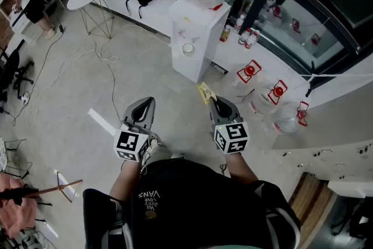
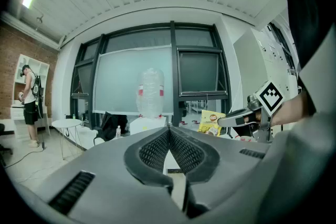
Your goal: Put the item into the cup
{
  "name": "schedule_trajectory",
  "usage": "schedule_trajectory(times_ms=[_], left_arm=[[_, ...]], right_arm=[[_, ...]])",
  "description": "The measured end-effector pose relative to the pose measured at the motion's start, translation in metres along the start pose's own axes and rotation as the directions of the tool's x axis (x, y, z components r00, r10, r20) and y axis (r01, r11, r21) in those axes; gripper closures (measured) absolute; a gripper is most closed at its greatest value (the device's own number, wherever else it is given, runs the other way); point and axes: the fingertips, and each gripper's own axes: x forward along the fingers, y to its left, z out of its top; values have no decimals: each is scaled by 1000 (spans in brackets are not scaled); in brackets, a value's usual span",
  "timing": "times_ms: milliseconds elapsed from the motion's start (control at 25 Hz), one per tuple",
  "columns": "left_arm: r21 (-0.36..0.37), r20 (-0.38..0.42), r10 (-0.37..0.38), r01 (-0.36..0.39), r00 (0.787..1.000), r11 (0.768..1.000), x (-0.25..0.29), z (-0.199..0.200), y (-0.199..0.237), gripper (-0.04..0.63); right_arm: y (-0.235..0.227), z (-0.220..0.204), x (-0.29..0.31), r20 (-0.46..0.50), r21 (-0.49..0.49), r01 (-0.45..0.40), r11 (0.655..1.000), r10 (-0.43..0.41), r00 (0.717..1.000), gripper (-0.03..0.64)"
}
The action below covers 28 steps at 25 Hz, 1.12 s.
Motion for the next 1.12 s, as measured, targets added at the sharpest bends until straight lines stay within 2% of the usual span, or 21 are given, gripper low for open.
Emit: schedule_trajectory(times_ms=[200, 400, 600, 800, 1120], left_arm=[[4, 12, -13, 12, 1000, 1000, 7, -4, 3, 575], [2, 24, -13, 13, 1000, 1000, 25, -9, 27, 574], [-16, 10, -89, 89, 996, 996, 48, -22, 56, 572], [-17, -12, -165, 165, 986, 986, 70, -29, 111, 572], [6, -37, -316, 317, 948, 949, 106, -29, 201, 572]], right_arm=[[-6, 4, 5, 26, 28, 14, 999, -15, 1000, 563], [-6, 8, 26, 24, 46, 23, 999, -24, 999, 563], [0, 4, 64, 1, 92, 52, 994, -52, 999, 563], [15, 13, 116, -14, 122, 110, 986, -110, 994, 563], [40, 28, 192, -31, 178, 243, 954, -241, 970, 563]])
